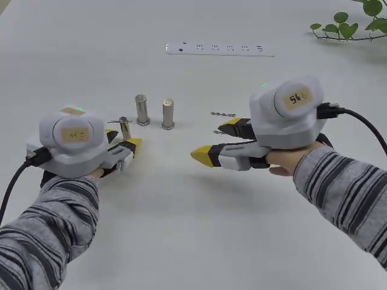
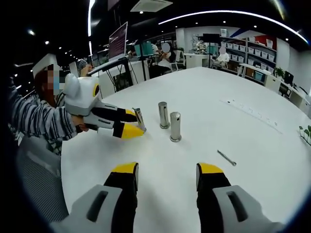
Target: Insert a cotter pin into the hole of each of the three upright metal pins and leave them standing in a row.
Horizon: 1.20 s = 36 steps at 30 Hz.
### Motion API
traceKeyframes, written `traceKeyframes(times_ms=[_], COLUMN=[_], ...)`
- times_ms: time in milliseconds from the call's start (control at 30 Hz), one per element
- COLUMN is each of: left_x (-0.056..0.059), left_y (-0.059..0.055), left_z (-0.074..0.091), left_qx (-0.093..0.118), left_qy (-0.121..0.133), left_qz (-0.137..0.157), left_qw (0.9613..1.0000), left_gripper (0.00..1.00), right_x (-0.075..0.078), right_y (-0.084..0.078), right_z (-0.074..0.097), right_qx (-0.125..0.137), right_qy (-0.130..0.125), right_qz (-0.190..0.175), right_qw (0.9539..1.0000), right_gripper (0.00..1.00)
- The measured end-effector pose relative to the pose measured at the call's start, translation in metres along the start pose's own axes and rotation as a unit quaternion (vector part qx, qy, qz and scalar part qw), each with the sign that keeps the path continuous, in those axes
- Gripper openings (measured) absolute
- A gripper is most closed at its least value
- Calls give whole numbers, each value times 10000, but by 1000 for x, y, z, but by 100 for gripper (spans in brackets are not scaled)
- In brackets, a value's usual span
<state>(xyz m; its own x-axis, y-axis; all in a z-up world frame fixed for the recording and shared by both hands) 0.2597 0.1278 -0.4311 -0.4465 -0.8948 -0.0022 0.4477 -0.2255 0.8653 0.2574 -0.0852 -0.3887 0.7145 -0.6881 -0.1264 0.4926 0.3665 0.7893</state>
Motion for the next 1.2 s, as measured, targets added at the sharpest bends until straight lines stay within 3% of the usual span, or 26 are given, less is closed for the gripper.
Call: traceKeyframes(times_ms=[200,500,833,1033,1200], left_x=[3,6,9,15,18], left_y=[4,13,13,19,22], left_z=[13,29,45,57,63], left_qx=[132,401,415,620,632], left_qy=[-100,-229,-339,-266,-262], left_qz=[71,110,38,-32,-73], left_qw=[9998,9989,9986,9977,9976], left_gripper=[46,61,73,76,79], right_x=[4,6,13,14,15], right_y=[15,32,44,45,46], right_z=[-11,-34,-66,-83,-90], right_qx=[279,432,417,289,325], right_qy=[10,176,135,71,18], right_qz=[96,96,34,37,-52], right_qw=[9996,9989,9990,9995,9995], right_gripper=[43,40,28,21,17])
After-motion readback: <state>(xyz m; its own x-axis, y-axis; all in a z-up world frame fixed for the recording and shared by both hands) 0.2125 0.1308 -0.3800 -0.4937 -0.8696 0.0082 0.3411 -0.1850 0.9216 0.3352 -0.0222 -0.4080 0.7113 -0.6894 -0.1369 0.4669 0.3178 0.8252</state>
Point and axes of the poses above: the centre of the closed fingertips' face, and the gripper's own axes: z roughly backward along the fingers, x roughly to its right, y roughly out of its top, the point moved 8 cm from there along z, roughly backward along the fingers, and after that the axes turned 4 degrees about -z, right-handed, at the moved point
